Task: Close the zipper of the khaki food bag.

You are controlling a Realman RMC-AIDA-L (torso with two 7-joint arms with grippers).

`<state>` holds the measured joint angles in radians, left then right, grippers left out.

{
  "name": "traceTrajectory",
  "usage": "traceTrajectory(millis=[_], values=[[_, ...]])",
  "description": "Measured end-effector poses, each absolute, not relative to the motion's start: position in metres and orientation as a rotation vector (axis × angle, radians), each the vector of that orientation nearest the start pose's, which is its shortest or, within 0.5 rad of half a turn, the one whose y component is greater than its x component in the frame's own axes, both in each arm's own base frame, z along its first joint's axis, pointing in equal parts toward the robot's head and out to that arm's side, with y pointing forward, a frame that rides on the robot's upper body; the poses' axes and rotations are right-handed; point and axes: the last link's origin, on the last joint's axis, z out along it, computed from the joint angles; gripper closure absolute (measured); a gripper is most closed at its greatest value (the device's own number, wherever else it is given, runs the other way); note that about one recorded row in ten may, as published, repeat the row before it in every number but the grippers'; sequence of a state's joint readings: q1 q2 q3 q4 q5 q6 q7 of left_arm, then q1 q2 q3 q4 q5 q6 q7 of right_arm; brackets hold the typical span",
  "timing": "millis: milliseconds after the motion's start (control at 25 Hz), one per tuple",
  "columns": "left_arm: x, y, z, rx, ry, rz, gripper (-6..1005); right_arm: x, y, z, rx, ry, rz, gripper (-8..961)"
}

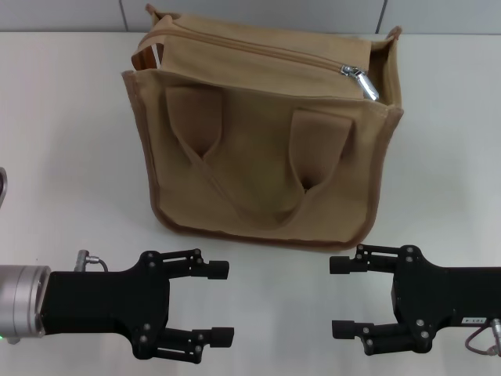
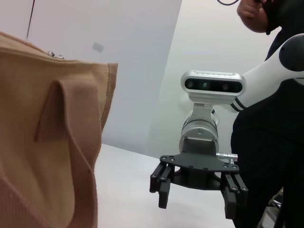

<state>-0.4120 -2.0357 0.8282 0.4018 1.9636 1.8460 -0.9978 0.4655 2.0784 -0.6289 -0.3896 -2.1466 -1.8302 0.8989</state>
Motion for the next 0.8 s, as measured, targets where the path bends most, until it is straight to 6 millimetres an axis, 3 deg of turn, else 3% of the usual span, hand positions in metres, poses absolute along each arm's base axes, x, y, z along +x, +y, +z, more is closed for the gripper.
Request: traceTrajectory(millis=[800], values=[[-0.2826,0.2312,-0.0272,-3.001,-0.405,-0.983,165,0.2750,0.2405,-0.0393,-2.971,0.283,0.966,183]])
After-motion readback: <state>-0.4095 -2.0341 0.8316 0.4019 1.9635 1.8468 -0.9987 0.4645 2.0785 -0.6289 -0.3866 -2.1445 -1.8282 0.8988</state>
